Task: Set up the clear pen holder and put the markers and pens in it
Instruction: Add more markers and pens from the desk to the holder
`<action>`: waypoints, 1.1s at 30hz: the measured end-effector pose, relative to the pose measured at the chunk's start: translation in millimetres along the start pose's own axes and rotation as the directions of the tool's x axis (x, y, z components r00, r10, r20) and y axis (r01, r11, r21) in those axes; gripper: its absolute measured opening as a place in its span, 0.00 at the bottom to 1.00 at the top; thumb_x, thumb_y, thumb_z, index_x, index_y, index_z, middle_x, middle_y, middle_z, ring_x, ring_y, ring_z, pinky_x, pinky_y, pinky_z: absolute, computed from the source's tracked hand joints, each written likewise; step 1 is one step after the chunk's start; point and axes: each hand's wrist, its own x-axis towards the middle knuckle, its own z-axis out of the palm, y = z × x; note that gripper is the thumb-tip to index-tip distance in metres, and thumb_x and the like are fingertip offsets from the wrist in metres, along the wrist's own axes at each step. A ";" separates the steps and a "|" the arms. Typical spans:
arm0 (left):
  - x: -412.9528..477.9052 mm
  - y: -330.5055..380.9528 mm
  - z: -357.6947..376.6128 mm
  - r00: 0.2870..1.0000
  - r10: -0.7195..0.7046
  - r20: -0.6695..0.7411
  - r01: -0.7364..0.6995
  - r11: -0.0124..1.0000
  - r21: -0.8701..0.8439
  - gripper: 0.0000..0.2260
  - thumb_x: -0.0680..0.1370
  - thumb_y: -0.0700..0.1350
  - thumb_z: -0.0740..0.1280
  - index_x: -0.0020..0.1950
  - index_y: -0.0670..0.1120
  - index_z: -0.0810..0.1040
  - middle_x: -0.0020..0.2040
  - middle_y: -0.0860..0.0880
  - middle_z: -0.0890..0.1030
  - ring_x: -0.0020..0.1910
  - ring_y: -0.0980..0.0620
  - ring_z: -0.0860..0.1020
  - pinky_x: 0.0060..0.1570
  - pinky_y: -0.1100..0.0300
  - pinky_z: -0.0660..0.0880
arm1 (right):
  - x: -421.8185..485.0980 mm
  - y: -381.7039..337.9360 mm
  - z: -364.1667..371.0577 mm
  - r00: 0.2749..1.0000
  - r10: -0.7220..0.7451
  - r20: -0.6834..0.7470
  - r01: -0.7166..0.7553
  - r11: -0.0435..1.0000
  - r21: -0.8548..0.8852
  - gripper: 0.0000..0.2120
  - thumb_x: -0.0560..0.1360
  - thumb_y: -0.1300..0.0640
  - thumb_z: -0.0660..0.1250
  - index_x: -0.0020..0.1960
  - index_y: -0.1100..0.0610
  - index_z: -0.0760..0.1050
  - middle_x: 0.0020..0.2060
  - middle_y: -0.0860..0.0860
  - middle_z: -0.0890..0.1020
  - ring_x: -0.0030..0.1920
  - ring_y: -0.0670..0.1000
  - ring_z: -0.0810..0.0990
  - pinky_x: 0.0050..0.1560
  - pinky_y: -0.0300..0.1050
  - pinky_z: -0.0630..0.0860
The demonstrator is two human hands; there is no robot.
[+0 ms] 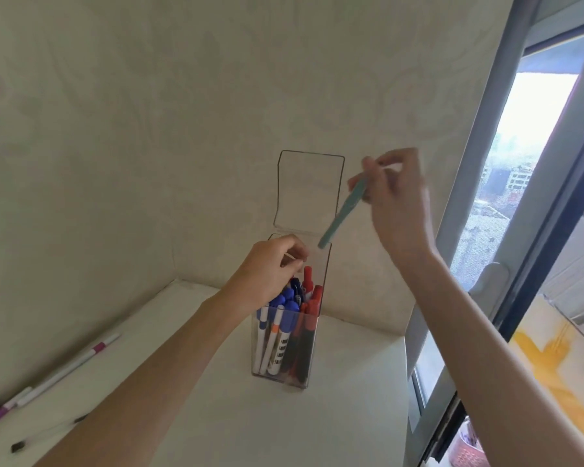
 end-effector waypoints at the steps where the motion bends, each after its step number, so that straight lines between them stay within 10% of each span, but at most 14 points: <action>1: 0.3 2.6 2.4 1.000 0.008 0.028 -0.008 1.000 0.013 0.07 0.78 0.39 0.60 0.51 0.47 0.75 0.46 0.53 0.79 0.42 0.61 0.78 0.42 0.72 0.74 | 2.2 -0.9 -7.0 0.997 -0.043 -0.060 0.045 0.999 0.025 0.06 0.79 0.55 0.59 0.50 0.57 0.64 0.35 0.53 0.81 0.35 0.49 0.81 0.38 0.42 0.78; 5: 1.2 6.6 16.6 0.984 0.014 0.178 -0.037 0.991 0.129 0.12 0.78 0.36 0.53 0.55 0.46 0.72 0.52 0.52 0.79 0.46 0.56 0.77 0.46 0.66 0.74 | -2.8 16.5 -19.3 0.997 -0.056 -0.058 0.057 0.998 0.011 0.05 0.80 0.55 0.55 0.51 0.57 0.63 0.28 0.51 0.72 0.26 0.45 0.72 0.29 0.39 0.74; 12: -2.6 6.1 27.9 0.977 0.006 0.215 -0.114 0.861 0.495 0.07 0.77 0.37 0.53 0.53 0.46 0.65 0.33 0.55 0.63 0.34 0.52 0.68 0.37 0.58 0.63 | -42.9 68.1 2.1 0.973 0.076 0.220 -0.119 0.975 0.188 0.05 0.81 0.60 0.53 0.46 0.55 0.63 0.33 0.54 0.75 0.25 0.49 0.68 0.25 0.40 0.66; 33: -19.2 -9.0 3.6 0.984 0.123 0.127 -0.144 0.975 0.172 0.09 0.78 0.39 0.56 0.49 0.46 0.76 0.47 0.51 0.73 0.43 0.55 0.74 0.45 0.60 0.73 | -50.8 54.1 10.1 0.998 -0.044 0.037 0.034 0.973 0.227 0.04 0.79 0.64 0.58 0.48 0.57 0.69 0.39 0.50 0.74 0.38 0.43 0.71 0.40 0.34 0.69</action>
